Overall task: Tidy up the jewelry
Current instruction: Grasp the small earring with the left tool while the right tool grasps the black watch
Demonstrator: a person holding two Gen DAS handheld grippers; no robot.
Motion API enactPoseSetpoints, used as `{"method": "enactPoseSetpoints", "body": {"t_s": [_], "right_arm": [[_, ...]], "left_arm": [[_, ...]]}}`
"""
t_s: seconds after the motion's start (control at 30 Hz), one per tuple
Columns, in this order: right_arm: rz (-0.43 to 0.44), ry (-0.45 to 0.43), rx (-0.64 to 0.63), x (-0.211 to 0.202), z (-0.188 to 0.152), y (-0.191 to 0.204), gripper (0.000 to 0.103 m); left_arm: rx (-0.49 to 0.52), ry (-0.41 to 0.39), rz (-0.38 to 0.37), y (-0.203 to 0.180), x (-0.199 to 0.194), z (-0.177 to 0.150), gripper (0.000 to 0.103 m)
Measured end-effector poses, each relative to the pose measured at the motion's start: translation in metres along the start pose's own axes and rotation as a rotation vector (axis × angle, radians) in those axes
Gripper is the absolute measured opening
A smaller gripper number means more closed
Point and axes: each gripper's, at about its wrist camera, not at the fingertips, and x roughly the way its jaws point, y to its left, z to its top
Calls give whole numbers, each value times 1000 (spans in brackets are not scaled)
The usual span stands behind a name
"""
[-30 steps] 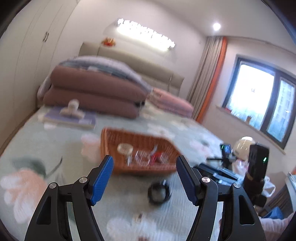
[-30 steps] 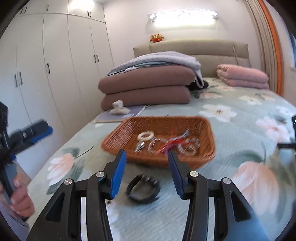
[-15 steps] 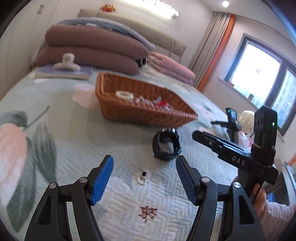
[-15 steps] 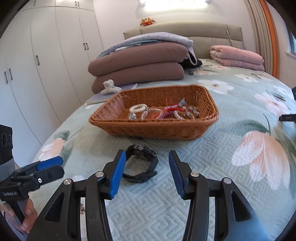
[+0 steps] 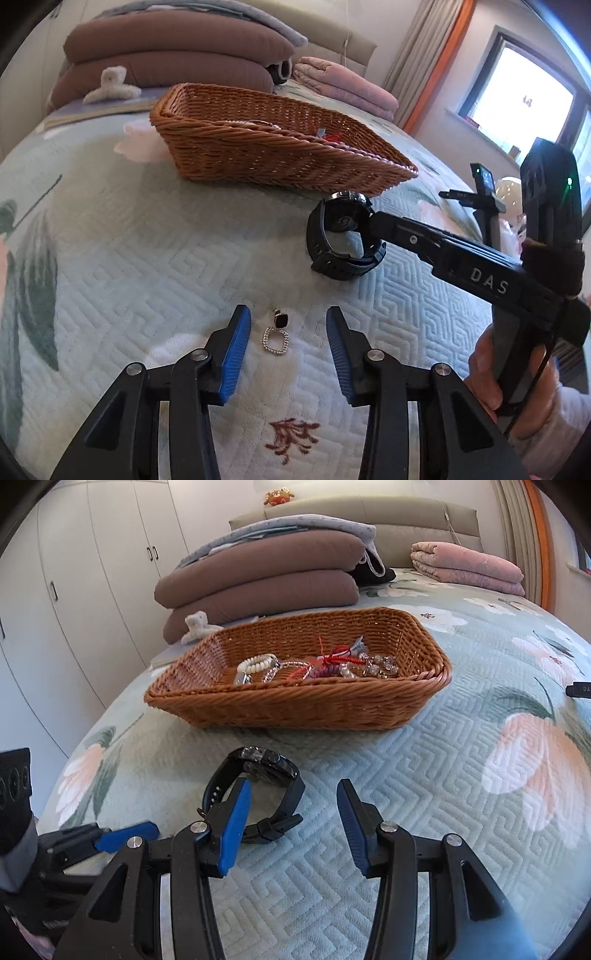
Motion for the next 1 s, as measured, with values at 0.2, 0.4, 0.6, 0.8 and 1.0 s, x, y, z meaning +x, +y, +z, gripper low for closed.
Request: {"method": "enactPoseSetpoints", "body": {"t_s": [0.2,0.4,0.6,0.8,1.0], "right_arm": [[-12,40,6,11,1,0,51],[-19,70,-18,22,-2,9,45],[-24,70,-22,24,-4,9,25],[-52,41,-22,19,-6,9,16],[-42,28,-6,16,-8,6,12]], "left_arm": [[14,-4,16,-2,2,-3,43],[41,-6,94,-9,5,-3,28],[75,-9,123,-13,6,-5,11],[79,-15,123,-15,5,-5,10],[102,-19,121,-18,5,-6,10]]}}
